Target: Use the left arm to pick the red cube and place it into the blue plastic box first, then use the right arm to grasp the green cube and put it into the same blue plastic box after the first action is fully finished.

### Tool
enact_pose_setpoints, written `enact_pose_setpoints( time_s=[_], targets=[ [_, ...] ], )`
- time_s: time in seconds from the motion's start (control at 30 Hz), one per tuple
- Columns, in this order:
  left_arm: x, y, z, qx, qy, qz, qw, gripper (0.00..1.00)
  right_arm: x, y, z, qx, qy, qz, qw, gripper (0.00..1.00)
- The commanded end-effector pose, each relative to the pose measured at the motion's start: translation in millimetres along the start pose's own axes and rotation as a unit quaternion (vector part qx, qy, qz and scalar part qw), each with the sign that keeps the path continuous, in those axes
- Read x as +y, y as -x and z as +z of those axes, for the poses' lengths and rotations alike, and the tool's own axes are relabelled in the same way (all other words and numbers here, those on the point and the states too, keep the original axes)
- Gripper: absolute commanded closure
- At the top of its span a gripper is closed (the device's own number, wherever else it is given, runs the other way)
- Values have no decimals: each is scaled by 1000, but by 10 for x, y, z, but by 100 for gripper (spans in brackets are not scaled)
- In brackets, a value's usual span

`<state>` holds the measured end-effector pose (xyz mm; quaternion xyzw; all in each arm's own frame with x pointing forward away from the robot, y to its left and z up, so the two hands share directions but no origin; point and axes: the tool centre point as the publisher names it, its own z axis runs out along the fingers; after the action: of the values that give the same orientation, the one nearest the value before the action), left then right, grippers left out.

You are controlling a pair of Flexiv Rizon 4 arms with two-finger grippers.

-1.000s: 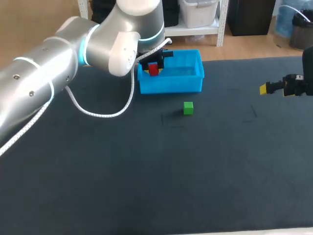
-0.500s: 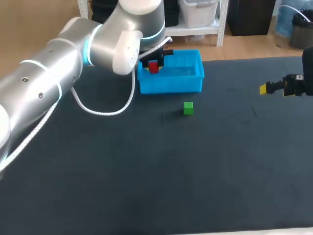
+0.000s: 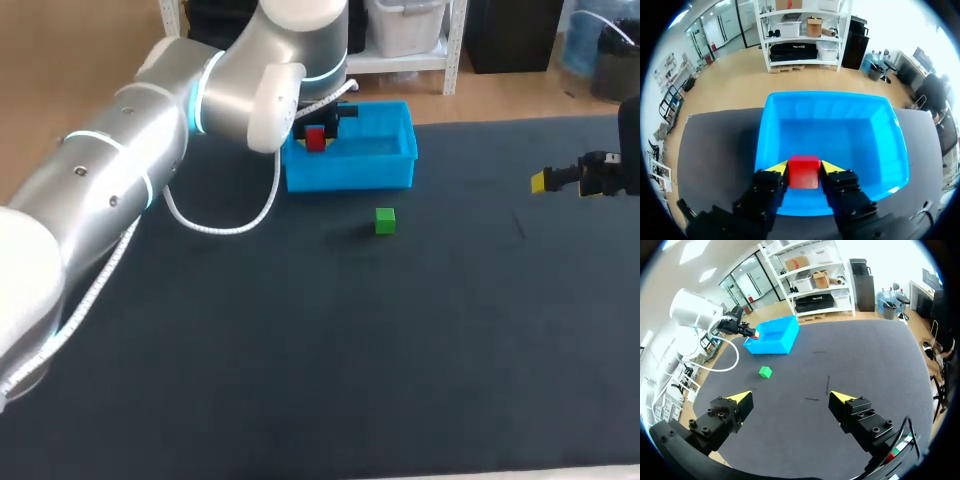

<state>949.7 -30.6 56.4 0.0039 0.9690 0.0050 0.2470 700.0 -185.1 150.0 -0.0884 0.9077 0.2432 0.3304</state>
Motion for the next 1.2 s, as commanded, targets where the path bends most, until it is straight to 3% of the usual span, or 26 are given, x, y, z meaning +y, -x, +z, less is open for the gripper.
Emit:
enact_pose_setpoints(
  time_s=[0.03,0.1,0.2,0.63,1.2],
  targets=[
    [-51,111,75,16,5,0,1000,31,0,0,0,0,0,0,1000,0],
    [-44,106,75,17,6,0,1000,8,0,0,0,0,0,0,1000,0],
    [-30,105,69,16,7,-1,1000,0,0,0,0,0,0,0,1000,0],
    [-17,19,-258,44,-3,12,999,0,0,0,0,0,0,0,1000,0],
    [268,-312,-972,77,-42,58,995,0,0,0,0,0,0,0,1000,0]
  ],
)
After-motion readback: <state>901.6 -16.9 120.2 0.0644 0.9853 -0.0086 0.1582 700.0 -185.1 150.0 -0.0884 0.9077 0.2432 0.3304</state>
